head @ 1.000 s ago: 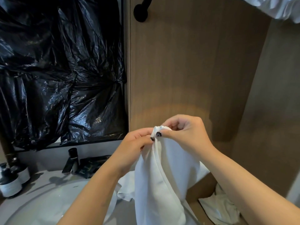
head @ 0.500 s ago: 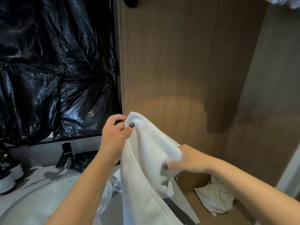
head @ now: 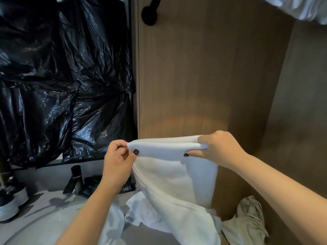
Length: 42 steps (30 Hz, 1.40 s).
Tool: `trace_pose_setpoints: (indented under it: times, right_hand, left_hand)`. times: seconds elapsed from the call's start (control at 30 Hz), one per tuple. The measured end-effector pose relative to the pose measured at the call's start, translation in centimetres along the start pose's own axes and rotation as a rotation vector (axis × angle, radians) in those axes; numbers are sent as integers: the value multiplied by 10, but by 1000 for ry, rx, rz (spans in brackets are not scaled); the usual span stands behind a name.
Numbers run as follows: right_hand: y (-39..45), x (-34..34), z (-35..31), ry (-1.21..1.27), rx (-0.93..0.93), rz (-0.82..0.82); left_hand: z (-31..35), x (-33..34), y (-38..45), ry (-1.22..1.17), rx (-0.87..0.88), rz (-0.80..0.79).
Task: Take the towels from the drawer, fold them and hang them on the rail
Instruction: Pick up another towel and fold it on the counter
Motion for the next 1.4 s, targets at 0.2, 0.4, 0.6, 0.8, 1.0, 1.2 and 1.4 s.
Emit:
trace_pose_setpoints:
  times: [0.2,0.4,0.6,0.8,1.0,1.2,1.4]
  right_hand:
    - [-27,28,-23,413,-17,-180]
    - [-68,58,-76,835,74,-195]
    - [-106,62,-88,1032,245,-243]
    - [-136,63,-88,954,406,-158]
    - [-143,49,-70,830,466,-98]
    - [-154,30,-42,771,542,-76]
    - [-156,38,-32,654,542,-166]
  left_hand:
    - [6,33,-27,12,102,-39]
    - [-26,51,-72,113,26,-236]
    - [-54,47,-100,1,-93,-191]
    - [-79,35,-130,243,-35,-320]
    - [-95,33,-129,162,-176,-452]
    - [-127,27,-124,740,-184,-779]
    - [-159,12,-112,935,-149,-950]
Point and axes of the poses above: each hand's wrist, its own y-axis towards the middle knuckle, its own x-axis out of the palm, z = x × y, the point moved 4 cm from there along y, towards the middle knuckle, and after that the axes turned 15 degrees about -y, right-handed, at the moved point
